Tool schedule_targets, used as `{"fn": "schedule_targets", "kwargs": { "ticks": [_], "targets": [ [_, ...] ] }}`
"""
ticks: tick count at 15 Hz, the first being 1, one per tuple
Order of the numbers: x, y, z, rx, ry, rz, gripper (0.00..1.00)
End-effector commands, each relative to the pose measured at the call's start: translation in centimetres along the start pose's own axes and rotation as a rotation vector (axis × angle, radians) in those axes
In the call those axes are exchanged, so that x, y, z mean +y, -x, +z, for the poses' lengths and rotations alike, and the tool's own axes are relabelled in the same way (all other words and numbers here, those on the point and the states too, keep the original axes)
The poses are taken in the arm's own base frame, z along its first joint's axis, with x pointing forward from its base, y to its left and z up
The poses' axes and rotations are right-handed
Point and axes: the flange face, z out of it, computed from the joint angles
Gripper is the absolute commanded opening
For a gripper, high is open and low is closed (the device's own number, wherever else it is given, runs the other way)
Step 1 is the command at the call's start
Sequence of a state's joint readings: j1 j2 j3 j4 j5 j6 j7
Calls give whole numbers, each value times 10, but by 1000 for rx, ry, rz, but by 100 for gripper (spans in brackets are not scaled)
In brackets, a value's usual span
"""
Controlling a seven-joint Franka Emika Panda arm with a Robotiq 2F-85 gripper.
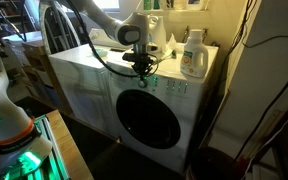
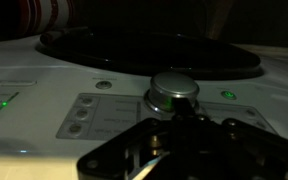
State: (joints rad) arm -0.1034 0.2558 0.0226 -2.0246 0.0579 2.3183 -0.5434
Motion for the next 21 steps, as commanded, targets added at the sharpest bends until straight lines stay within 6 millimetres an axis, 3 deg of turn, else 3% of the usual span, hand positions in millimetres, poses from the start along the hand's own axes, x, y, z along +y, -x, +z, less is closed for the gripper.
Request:
{"fn": "schedule_targets", "kwargs": {
  "ticks": [1,9,16,17,18,21],
  "targets": [
    [-13,-2,-1,2,-34,-22,0],
    [-24,1,-18,30,-33,-29,0],
    [-46,27,-74,83,-11,-15,0],
    [-49,34,-81,81,3,0,26],
    [-52,43,-90,91,5,-7,28],
    [-61,76,-112,105,14,6,48]
  ]
}}
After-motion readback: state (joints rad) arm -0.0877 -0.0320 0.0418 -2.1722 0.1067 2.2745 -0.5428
